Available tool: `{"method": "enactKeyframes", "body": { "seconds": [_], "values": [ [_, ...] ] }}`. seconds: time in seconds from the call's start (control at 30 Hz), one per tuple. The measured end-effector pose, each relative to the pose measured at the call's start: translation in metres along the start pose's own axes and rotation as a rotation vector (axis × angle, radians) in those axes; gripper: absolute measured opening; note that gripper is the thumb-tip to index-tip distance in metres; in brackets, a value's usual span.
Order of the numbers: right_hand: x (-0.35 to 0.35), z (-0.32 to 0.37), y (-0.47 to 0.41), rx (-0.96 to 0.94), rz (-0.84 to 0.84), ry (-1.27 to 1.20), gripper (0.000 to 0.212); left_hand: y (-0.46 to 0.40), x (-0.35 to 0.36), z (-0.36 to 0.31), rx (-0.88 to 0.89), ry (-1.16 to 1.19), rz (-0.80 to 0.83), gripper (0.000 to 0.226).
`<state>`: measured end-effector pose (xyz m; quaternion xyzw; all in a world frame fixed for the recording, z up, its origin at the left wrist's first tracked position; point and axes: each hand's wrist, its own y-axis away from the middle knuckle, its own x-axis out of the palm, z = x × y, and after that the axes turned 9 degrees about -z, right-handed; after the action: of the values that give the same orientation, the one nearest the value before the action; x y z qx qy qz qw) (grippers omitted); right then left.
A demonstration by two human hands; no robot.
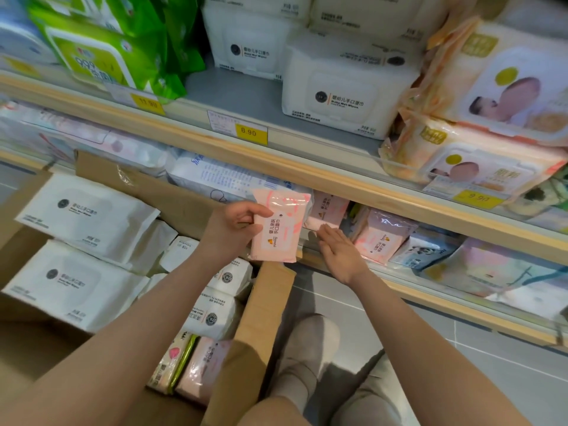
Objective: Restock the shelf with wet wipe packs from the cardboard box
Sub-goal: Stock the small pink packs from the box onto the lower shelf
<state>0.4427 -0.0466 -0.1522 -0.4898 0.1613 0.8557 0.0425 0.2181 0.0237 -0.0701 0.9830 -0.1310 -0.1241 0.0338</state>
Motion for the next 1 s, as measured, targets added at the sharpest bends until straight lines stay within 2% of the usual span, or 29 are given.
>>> {"method": "enactKeyframes", "body": {
  "seconds": [0.1, 0.17, 0.3, 0.37, 0.4, 0.47, 0.53, 0.6, 0.67, 0.8, 0.93, 1.0],
  "values": [
    [-0.017, 0.016, 0.025, -0.004, -0.136, -0.267, 0.041, 0.005, 0.008, -0.008, 0.004, 0.018, 0.007, 0.035],
    [-0.029, 0.029, 0.040, 0.038, -0.146, -0.515, 0.037, 0.008, 0.017, -0.014, 0.020, 0.035, 0.030, 0.035],
    [-0.034, 0.034, 0.052, 0.035, -0.150, -0.673, 0.031, 0.013, 0.037, -0.023, 0.045, -0.051, 0.080, 0.035],
    [-0.035, 0.026, 0.055, 0.074, -0.200, -0.663, 0.027, 0.015, 0.041, -0.029, 0.053, -0.063, 0.087, 0.025],
    [-0.035, 0.021, 0.056, 0.101, -0.226, -0.639, 0.026, 0.014, 0.040, -0.030, 0.115, -0.124, 0.057, 0.020],
    [-0.036, 0.010, 0.054, 0.145, -0.278, -0.576, 0.025, 0.006, 0.031, -0.020, 0.401, -0.418, -0.046, 0.016],
    [-0.037, 0.002, 0.048, 0.176, -0.331, -0.526, 0.025, -0.008, 0.019, 0.000, 0.595, -0.681, -0.055, 0.028],
    [-0.036, 0.000, 0.036, 0.186, -0.373, -0.494, 0.024, -0.014, 0.013, 0.022, 0.661, -0.910, -0.009, 0.050],
    [-0.032, 0.004, 0.019, 0.177, -0.392, -0.450, 0.023, -0.017, 0.013, 0.035, 0.724, -1.052, 0.006, 0.060],
    [-0.017, 0.006, -0.015, 0.287, -0.386, -0.402, 0.025, -0.022, 0.018, 0.042, 0.755, -1.080, -0.034, 0.070],
    [-0.008, 0.006, -0.023, 0.349, -0.495, -0.397, 0.010, -0.024, 0.018, 0.046, 0.743, -1.106, -0.032, 0.074],
    [-0.003, 0.006, -0.016, 0.320, -0.543, -0.435, 0.024, -0.024, 0.018, 0.047, 0.746, -1.106, -0.034, 0.074]
  ]
}}
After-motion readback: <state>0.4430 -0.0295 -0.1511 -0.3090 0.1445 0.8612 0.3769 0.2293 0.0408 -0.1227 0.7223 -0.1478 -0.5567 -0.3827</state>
